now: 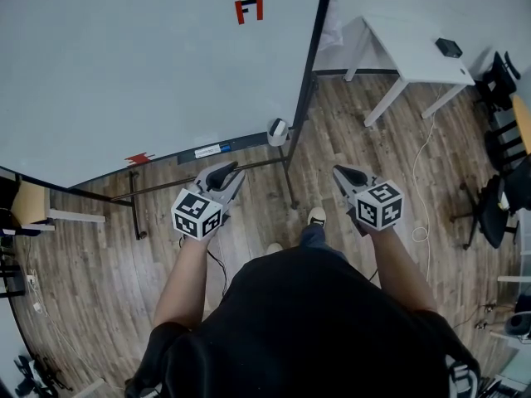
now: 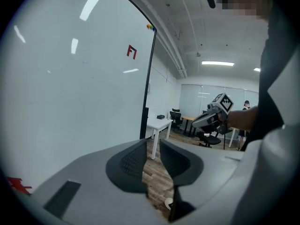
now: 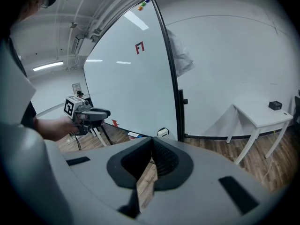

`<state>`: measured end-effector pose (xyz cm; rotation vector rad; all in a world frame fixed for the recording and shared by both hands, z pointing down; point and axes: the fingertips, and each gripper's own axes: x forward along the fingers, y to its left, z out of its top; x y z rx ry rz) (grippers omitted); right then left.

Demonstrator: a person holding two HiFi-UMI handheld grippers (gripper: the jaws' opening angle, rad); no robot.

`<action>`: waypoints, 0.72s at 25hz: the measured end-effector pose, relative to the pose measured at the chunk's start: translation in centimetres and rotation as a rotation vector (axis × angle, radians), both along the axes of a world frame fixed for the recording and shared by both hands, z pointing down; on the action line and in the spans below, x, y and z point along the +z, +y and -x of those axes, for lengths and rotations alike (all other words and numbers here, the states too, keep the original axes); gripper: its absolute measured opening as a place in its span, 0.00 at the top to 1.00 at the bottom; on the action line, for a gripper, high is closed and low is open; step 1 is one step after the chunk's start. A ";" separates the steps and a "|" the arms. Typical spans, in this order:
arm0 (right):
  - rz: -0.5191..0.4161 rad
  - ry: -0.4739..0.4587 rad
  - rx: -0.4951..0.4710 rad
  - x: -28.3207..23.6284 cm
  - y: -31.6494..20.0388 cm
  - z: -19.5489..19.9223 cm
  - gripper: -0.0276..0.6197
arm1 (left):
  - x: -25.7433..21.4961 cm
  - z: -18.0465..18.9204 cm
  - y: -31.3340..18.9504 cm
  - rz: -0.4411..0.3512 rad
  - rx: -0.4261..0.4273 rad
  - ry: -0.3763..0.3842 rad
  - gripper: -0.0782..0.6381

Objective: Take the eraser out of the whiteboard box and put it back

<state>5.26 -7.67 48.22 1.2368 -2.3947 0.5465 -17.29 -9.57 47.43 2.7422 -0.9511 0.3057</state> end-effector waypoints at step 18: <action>0.019 -0.017 -0.083 0.7 -5.2 -2.8 0.96 | 0.5 -3.6 -4.2 0.023 -0.063 -0.035 0.76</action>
